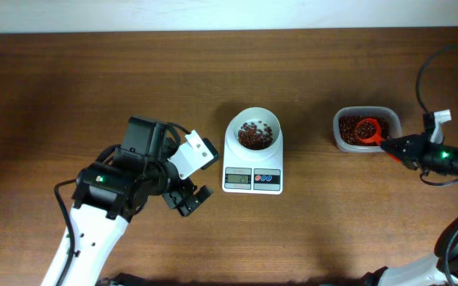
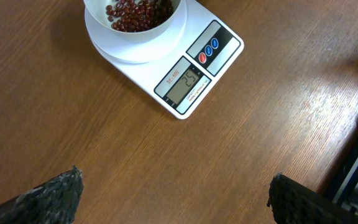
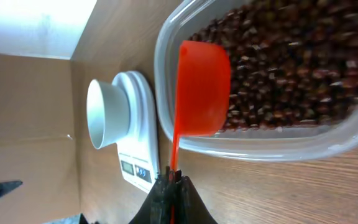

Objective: Scoop and weigh 50g on scale
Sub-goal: 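Dip the scoop into the red beans and refill it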

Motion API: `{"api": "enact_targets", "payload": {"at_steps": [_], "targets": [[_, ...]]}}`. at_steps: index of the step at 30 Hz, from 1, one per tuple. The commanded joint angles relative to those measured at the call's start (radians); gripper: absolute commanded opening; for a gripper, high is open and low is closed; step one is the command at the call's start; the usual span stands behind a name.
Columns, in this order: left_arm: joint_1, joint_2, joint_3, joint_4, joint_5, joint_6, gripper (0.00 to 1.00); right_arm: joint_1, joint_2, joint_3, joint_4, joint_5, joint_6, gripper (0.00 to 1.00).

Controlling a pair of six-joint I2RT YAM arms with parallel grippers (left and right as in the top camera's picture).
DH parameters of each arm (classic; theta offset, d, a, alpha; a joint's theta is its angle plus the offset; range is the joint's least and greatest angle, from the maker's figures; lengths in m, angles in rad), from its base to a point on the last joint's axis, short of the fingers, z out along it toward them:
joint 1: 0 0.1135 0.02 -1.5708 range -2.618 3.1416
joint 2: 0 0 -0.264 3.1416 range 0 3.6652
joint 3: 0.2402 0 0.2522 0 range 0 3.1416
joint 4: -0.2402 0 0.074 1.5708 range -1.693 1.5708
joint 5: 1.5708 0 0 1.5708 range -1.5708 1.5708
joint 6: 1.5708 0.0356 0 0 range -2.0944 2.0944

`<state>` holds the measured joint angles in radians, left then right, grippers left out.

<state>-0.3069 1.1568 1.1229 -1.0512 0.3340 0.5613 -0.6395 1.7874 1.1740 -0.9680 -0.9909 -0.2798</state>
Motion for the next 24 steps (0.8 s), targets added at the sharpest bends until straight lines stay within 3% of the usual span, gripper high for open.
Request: {"api": "enact_targets", "payload": {"at_steps": [1, 4, 5, 8, 9, 11, 13, 15, 24], "targets": [[0.005, -0.001, 0.018, 0.002, 0.014, 0.019, 0.99, -0.035, 0.001, -0.005, -0.002, -0.043, -0.027, 0.04], [0.005, -0.001, 0.018, 0.002, 0.014, 0.019, 0.99, -0.051, 0.001, -0.005, 0.049, 0.048, 0.080, 0.04], [0.005, -0.001, 0.018, 0.002, 0.014, 0.019, 0.99, -0.048, 0.001, -0.005, 0.039, -0.049, -0.023, 0.04], [0.005, -0.001, 0.018, 0.002, 0.014, 0.019, 0.99, -0.050, 0.001, -0.005, 0.060, 0.042, 0.038, 0.04], [0.005, -0.001, 0.018, 0.002, 0.014, 0.019, 0.99, -0.047, -0.001, -0.005, 0.041, -0.044, -0.079, 0.04], [0.005, -0.001, 0.018, 0.002, 0.014, 0.019, 0.99, -0.048, 0.000, -0.005, 0.061, 0.102, 0.062, 0.04], [0.005, -0.001, 0.018, 0.002, 0.014, 0.019, 0.99, -0.048, -0.002, -0.005, 0.030, -0.015, -0.061, 0.04], [0.005, -0.001, 0.018, 0.002, 0.014, 0.019, 0.99, -0.051, -0.002, -0.005, 0.054, 0.006, 0.000, 0.04], [0.005, -0.001, 0.018, 0.002, 0.014, 0.019, 0.99, -0.061, -0.002, -0.005, 0.048, -0.164, -0.019, 0.04]]}}
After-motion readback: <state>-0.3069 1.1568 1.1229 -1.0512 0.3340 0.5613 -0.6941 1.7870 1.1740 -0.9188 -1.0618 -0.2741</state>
